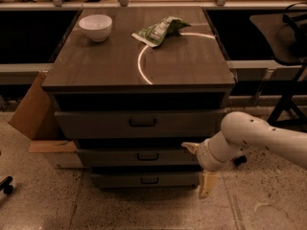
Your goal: Open middle drawer
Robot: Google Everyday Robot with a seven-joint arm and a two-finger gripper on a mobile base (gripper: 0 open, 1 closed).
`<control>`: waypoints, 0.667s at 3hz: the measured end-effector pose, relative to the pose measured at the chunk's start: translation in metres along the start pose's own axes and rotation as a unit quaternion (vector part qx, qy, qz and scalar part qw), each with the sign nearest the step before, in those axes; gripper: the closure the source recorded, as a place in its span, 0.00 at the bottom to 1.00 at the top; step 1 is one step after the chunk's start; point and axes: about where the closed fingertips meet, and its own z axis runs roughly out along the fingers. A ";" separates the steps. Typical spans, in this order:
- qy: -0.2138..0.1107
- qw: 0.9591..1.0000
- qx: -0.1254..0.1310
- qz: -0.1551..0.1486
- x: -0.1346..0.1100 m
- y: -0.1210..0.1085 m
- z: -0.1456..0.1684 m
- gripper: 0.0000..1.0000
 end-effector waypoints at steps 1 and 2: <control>-0.013 0.999 -0.030 0.032 0.025 0.000 0.056 0.00; -0.013 0.999 -0.030 0.032 0.025 0.000 0.056 0.00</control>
Offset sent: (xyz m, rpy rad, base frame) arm 0.0085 0.0014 -0.0473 0.0089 0.0641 -0.0254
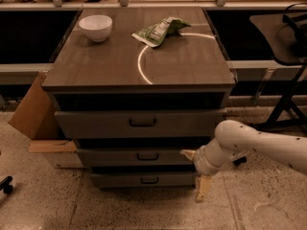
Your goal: Open middle drawer
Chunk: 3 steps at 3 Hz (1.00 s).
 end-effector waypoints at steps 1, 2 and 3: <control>0.010 1.000 0.015 -0.012 0.009 -0.011 0.010 0.00; 0.022 0.999 0.033 -0.032 0.024 -0.032 0.024 0.00; 0.027 0.998 0.048 -0.043 0.038 -0.052 0.037 0.00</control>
Offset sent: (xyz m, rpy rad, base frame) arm 0.0650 -0.0115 -0.0497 -0.0557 -0.1652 0.0410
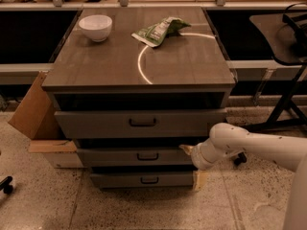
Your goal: Open middle drawer
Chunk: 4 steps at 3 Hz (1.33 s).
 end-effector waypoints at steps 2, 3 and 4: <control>-0.007 1.000 0.020 0.004 0.024 -0.026 0.029 0.00; -0.013 0.999 0.028 0.009 0.029 -0.037 0.040 0.00; -0.014 0.999 0.028 0.007 0.027 -0.042 0.049 0.18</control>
Offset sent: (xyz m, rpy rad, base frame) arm 0.0536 -0.0093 -0.0472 0.0419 -0.0466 -0.0490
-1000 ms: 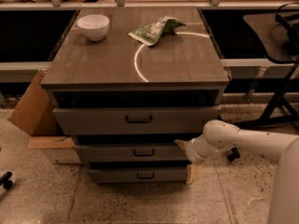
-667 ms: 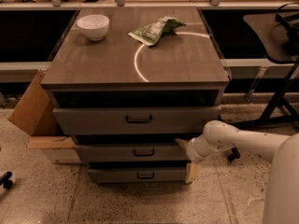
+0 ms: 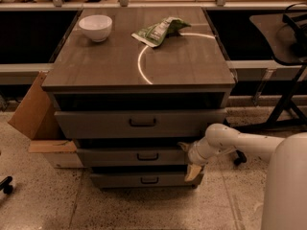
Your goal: Open middle drawer
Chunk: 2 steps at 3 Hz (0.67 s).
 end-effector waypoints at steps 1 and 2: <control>0.003 1.000 0.008 -0.011 -0.009 0.009 -0.006 0.41; -0.007 1.000 0.002 -0.020 -0.021 0.036 -0.012 0.64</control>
Offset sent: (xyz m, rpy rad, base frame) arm -0.0838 0.0093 0.0203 0.0299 -0.0119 0.0702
